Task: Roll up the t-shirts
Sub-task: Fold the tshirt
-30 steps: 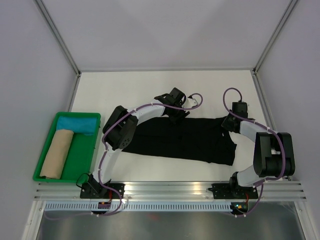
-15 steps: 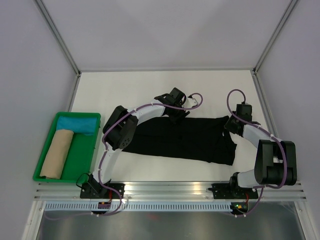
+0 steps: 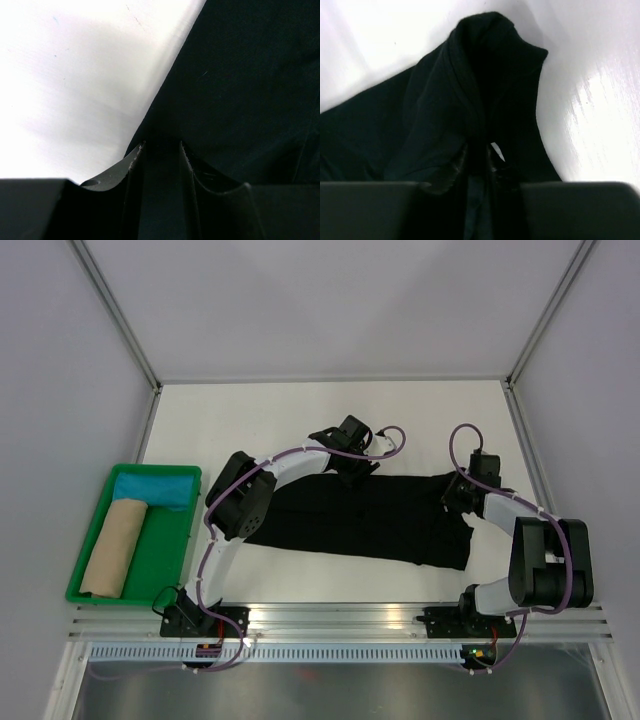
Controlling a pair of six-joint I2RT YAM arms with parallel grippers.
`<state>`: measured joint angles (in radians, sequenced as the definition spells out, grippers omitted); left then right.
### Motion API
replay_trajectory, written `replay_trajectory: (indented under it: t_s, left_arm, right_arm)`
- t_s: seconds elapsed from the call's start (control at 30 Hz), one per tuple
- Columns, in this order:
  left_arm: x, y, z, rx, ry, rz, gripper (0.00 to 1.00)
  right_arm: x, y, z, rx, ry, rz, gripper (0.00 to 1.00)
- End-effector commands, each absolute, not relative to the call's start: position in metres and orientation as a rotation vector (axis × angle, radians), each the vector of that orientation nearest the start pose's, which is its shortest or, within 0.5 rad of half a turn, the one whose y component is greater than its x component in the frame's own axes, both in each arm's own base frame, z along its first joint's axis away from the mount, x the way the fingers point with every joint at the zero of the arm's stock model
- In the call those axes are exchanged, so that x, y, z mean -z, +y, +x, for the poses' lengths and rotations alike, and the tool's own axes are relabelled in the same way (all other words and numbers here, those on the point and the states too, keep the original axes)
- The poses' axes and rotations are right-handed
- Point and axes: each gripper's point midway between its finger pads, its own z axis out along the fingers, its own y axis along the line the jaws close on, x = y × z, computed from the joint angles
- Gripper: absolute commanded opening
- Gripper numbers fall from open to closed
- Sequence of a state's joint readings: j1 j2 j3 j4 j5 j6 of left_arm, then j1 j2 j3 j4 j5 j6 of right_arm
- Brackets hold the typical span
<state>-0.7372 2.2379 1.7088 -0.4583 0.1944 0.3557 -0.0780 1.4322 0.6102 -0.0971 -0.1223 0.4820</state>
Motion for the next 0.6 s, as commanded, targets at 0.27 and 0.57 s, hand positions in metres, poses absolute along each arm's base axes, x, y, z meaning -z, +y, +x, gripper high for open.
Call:
replay_trajectory:
  t_s: [0.27,0.57]
  left_arm:
    - [0.012,-0.357,0.38,0.32,2.238,1.407,0.36]
    - [0.016,-0.354,0.381,0.292,2.243,1.414,0.35]
  right_arm:
    - [-0.032,-0.006,0.3,-0.147,2.38,0.762,0.01]
    - [-0.011,0.0,0.28,-0.161,2.463,0.805,0.0]
